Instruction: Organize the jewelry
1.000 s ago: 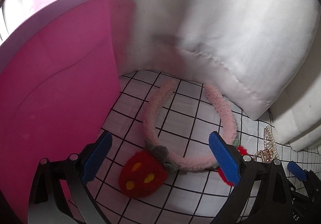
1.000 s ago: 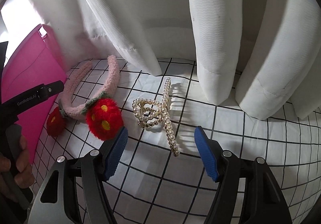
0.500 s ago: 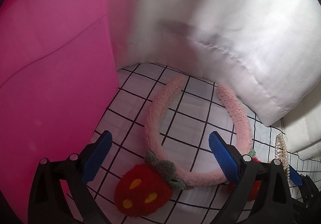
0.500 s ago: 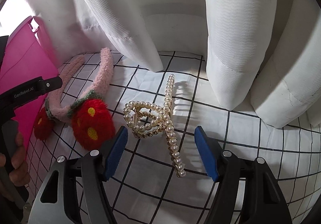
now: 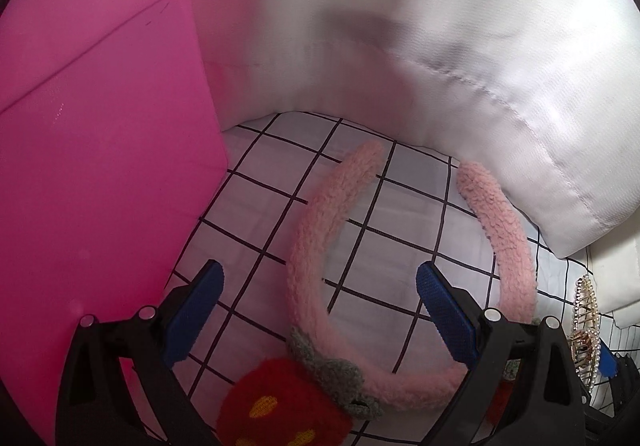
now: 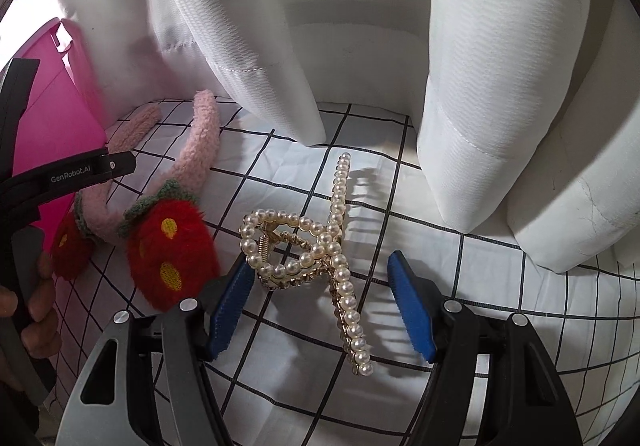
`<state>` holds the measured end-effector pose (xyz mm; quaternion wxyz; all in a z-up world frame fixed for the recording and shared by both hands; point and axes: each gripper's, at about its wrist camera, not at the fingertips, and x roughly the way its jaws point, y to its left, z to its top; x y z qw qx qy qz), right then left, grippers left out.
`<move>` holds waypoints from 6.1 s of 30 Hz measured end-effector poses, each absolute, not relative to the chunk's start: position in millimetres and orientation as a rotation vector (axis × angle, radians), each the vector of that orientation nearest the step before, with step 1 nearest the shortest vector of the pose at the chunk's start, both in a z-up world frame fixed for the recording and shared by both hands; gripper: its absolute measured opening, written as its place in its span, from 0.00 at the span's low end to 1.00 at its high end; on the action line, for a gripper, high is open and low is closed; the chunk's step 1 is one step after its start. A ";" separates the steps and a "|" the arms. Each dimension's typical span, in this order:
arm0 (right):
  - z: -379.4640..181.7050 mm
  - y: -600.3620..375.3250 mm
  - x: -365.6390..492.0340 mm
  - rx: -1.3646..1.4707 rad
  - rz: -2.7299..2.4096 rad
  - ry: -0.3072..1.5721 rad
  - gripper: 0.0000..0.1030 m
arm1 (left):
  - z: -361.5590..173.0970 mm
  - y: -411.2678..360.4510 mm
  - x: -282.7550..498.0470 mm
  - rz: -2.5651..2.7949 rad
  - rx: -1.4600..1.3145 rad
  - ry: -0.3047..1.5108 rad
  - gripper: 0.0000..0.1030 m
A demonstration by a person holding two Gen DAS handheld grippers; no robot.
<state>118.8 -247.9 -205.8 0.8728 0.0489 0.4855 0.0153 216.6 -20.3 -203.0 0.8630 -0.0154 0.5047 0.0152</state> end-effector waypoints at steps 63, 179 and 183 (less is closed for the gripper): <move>-163.2 -244.2 20.4 0.096 0.011 0.897 0.43 | -183.0 -41.7 101.6 -0.132 0.002 0.936 0.09; -0.1 81.5 111.1 -0.208 0.487 0.768 0.69 | -40.2 242.4 68.7 0.351 -0.128 0.844 0.92; 1.7 79.4 106.1 -0.207 0.485 0.765 0.69 | -39.5 241.8 63.9 0.345 -0.134 0.844 0.92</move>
